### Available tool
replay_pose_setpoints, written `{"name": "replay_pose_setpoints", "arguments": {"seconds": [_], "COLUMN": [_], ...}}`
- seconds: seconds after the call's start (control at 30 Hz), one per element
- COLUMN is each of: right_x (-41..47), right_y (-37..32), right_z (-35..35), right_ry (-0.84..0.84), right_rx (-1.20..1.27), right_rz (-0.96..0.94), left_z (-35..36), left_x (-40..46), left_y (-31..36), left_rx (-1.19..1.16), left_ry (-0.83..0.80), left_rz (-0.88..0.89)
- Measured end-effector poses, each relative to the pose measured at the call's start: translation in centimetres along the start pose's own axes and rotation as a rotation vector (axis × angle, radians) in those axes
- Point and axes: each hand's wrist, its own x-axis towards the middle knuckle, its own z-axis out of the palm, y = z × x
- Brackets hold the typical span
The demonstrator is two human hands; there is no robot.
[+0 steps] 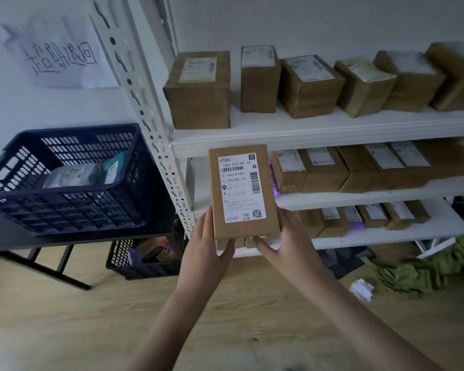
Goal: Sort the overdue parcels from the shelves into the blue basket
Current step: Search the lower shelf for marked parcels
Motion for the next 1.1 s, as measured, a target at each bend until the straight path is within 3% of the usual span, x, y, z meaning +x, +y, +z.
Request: {"name": "replay_pose_setpoints", "arguments": {"seconds": [0.43,0.63,0.83,1.1], "right_x": [1.2,0.2,4.5,10.5], "right_y": [-0.7,4.1,7.8,10.0], "right_z": [-0.1,4.7,10.0,14.7], "right_ry": [0.005,-0.183,-0.362,-0.387], "right_rx": [-0.063,-0.094,-0.065,0.014], "right_rz": [-0.009,0.113,0.277,0.276], "left_z": [-0.8,3.1,6.6,9.9], "left_x": [1.2,-0.5,2.4,5.8], "left_y": [-0.2,-4.3,-9.4,-14.4], "left_rx": [-0.007,-0.07,-0.128,-0.123], "left_ry": [0.017,-0.11,-0.216,-0.09], "left_rz": [-0.004,-0.119,-0.278,-0.37]}}
